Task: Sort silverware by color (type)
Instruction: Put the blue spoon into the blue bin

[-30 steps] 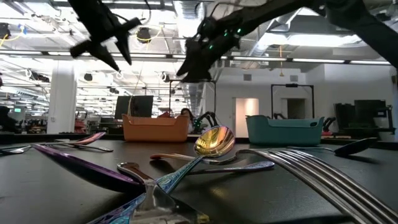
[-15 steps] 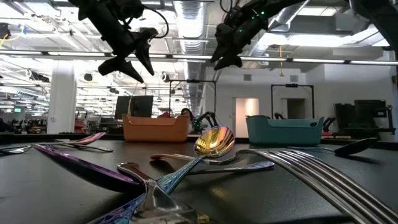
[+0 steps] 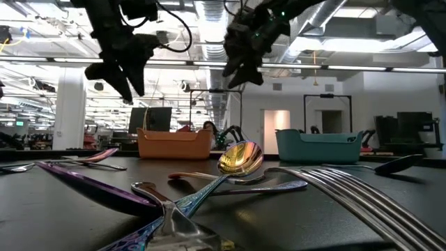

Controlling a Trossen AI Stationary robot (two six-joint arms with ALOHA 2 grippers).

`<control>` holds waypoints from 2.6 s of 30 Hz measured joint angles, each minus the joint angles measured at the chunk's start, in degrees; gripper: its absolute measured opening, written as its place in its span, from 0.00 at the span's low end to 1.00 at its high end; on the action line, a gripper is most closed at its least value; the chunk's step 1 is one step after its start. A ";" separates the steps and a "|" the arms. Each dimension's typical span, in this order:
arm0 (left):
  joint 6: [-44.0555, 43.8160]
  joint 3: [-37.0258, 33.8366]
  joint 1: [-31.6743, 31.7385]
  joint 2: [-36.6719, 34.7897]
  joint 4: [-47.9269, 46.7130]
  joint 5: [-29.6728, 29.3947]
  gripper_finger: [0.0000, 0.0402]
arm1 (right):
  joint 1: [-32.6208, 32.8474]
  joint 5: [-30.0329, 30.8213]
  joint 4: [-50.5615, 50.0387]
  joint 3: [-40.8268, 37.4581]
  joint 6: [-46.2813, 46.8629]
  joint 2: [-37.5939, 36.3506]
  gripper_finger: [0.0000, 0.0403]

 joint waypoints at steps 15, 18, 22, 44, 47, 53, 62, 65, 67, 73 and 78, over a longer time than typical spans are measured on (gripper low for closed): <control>-0.92 0.00 -13.81 -1.25 7.20 -0.44 0.43 | 15.70 7.84 7.82 -16.23 14.41 -8.12 0.54; 0.73 0.00 -15.46 -1.25 10.16 -0.27 0.43 | 18.05 11.10 11.21 -20.88 20.29 -11.65 0.54; 4.81 -0.01 -17.82 -1.22 15.16 3.54 0.43 | 21.43 16.67 13.20 -26.42 28.77 -15.84 0.54; 14.55 0.00 -36.34 -1.22 22.73 3.59 0.43 | 47.74 30.44 31.60 -39.49 67.84 -15.30 0.54; 14.49 0.00 -38.35 -1.22 20.27 2.00 0.43 | 49.70 30.37 37.99 -39.40 69.52 -11.53 0.54; 13.84 0.00 -40.85 -1.22 16.39 -1.24 0.43 | 50.46 28.95 45.95 -39.43 72.06 -5.08 0.54; 10.43 -0.02 -42.36 -1.20 13.52 -4.99 0.43 | 51.73 21.01 42.23 -37.81 72.71 -3.06 0.52; 10.18 -0.02 -42.35 -1.20 12.80 -6.54 0.43 | 52.83 19.06 40.33 -37.83 72.32 -3.28 0.47; 10.21 -0.02 -42.26 -1.20 12.35 -7.10 0.43 | 53.49 18.07 39.19 -37.85 72.16 -3.21 0.44; 11.61 -0.02 -42.04 -1.20 12.66 -7.06 0.43 | 52.77 18.39 38.21 -37.89 70.90 -3.21 0.39; 12.22 -0.02 -41.69 -1.20 12.77 -7.05 0.43 | 51.04 18.54 36.80 -37.89 69.12 -3.21 0.36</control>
